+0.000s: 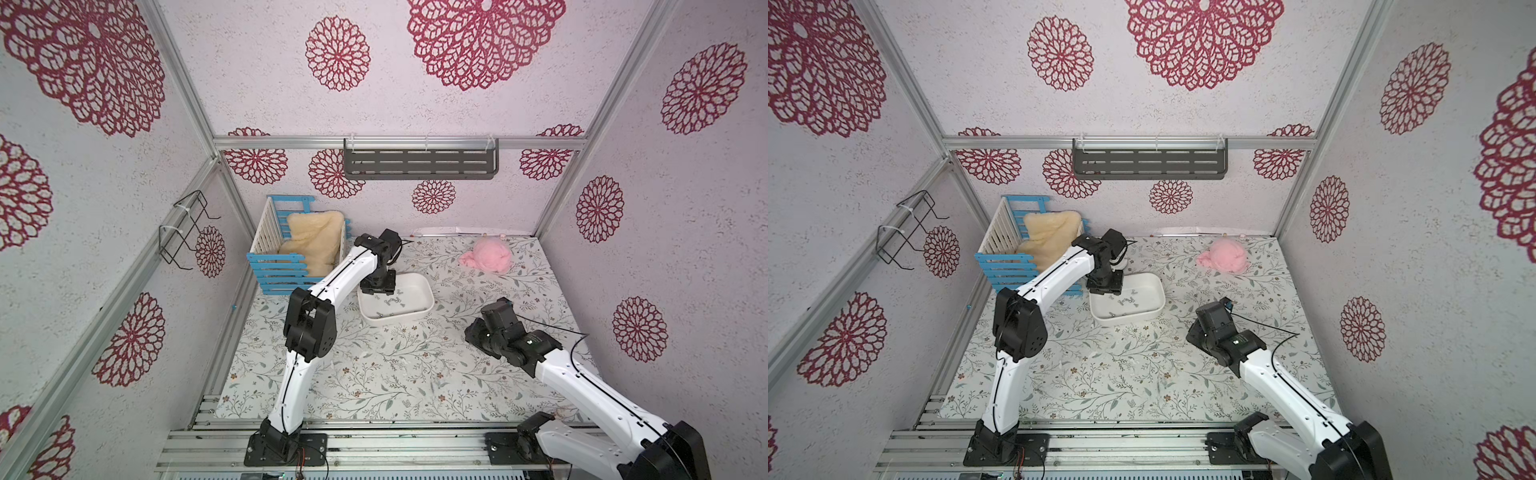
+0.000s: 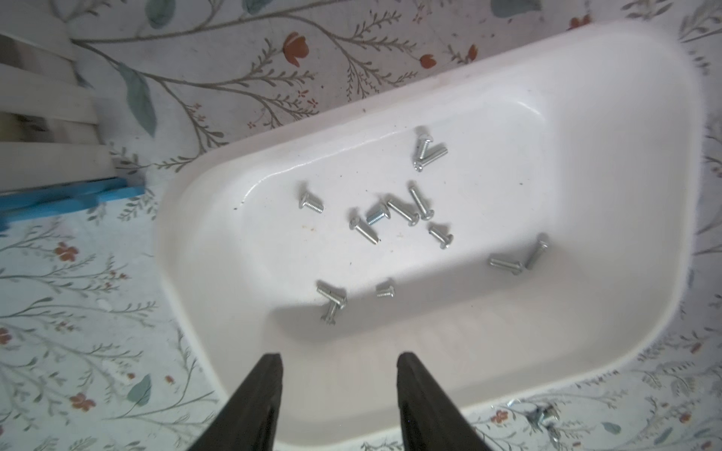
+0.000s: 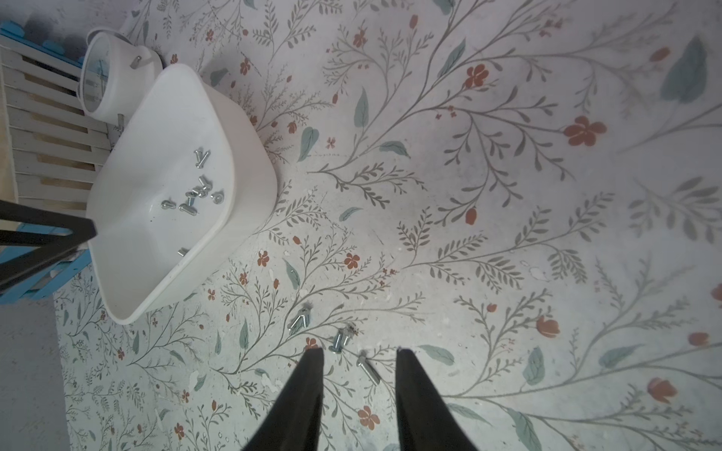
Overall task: Put the screws on the desktop into the storage box
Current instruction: Place the screw in the storage box, then pick up the screw from the center of the board.
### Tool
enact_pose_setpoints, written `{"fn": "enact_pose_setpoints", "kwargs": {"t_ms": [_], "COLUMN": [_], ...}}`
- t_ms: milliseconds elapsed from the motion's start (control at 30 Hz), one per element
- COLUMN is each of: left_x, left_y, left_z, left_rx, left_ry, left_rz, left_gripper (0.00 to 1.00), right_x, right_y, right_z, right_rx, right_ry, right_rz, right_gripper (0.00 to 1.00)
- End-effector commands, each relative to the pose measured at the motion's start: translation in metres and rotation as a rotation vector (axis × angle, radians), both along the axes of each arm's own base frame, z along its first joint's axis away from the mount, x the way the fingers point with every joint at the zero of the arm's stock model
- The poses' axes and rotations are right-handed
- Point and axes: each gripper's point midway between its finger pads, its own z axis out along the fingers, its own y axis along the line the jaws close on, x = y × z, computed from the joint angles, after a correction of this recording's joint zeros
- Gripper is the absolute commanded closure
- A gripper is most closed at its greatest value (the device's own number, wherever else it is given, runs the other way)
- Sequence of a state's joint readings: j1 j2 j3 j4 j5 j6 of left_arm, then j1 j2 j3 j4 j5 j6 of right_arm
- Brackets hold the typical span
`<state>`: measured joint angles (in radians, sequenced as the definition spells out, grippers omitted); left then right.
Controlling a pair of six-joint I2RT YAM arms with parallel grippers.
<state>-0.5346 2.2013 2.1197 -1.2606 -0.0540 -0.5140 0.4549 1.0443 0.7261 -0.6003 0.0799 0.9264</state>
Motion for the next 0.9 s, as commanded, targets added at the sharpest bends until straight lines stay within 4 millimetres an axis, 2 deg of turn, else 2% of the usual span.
{"fn": "enact_pose_setpoints", "kwargs": {"t_ms": [0, 133, 300, 400, 567, 867], "left_x": [-0.015, -0.038, -0.062, -0.076, -0.095, -0.103], "left_y": [0.007, 0.02, 0.035, 0.042, 0.053, 0.064], "left_z": [0.05, 0.08, 0.088, 0.082, 0.06, 0.047], "left_rx": [-0.033, -0.051, -0.08, -0.096, -0.096, -0.09], "left_ry": [-0.082, -0.148, -0.19, -0.195, -0.186, -0.215], "left_rz": [0.013, 0.023, 0.034, 0.03, 0.037, 0.046], "left_gripper": [0.44, 0.43, 0.42, 0.42, 0.42, 0.42], "right_x": [0.002, -0.002, -0.009, -0.013, -0.017, -0.023], "right_y": [0.002, 0.004, 0.012, 0.014, 0.014, 0.021], "right_z": [0.016, 0.014, 0.003, -0.004, -0.013, -0.038], "right_rx": [0.019, 0.029, 0.032, 0.006, -0.057, -0.123], "right_ry": [-0.026, -0.011, 0.029, 0.055, 0.083, 0.139], "right_rz": [0.013, 0.014, 0.04, 0.062, 0.111, 0.206], "right_gripper": [0.65, 0.65, 0.65, 0.65, 0.65, 0.65]}}
